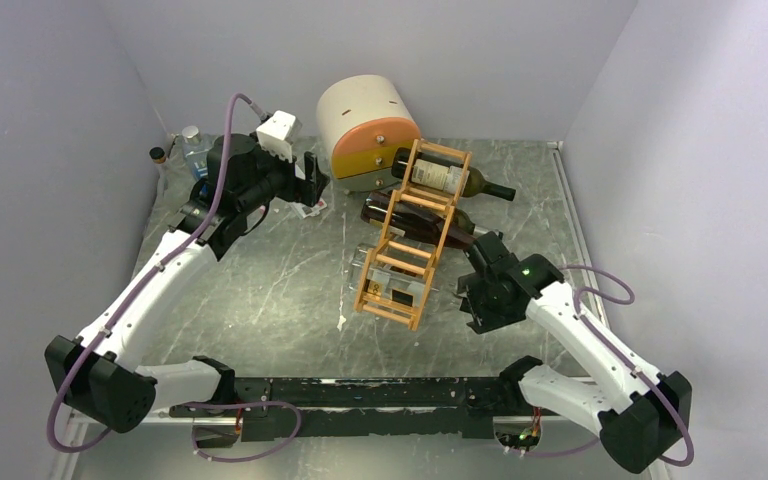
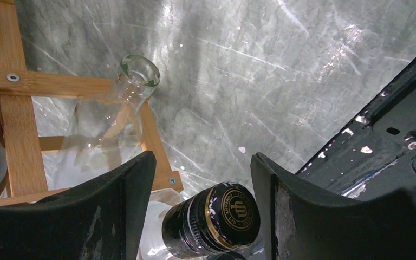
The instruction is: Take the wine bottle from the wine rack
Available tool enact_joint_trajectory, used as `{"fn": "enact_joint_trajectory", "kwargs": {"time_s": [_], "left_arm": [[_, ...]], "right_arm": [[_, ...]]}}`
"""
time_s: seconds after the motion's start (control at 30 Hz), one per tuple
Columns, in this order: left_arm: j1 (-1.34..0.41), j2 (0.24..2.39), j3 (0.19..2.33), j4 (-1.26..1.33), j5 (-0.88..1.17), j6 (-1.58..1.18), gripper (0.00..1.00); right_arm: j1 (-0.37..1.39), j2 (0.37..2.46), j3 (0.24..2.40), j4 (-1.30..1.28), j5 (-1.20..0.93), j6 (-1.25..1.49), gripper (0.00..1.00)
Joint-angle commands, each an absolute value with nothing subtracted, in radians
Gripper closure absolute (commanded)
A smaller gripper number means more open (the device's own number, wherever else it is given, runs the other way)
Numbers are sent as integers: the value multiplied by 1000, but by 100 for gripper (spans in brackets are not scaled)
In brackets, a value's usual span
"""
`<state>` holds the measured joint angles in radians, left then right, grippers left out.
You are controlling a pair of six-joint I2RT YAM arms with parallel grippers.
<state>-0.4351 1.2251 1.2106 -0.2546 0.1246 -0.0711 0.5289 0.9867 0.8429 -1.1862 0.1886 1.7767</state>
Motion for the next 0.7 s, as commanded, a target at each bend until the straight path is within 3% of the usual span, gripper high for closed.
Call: {"fn": "enact_joint_trajectory", "kwargs": {"time_s": [0.0, 0.4, 0.67], "left_arm": [[-445, 1217, 1247, -243, 154, -84, 11], [-448, 1200, 1250, -242, 187, -94, 11], [-448, 1197, 1249, -243, 184, -94, 11]], "right_arm": [[561, 1003, 849, -1183, 206, 1854, 32], [629, 1065, 896, -1200, 247, 1934, 34], [630, 1043, 896, -1180, 260, 1951, 49]]}}
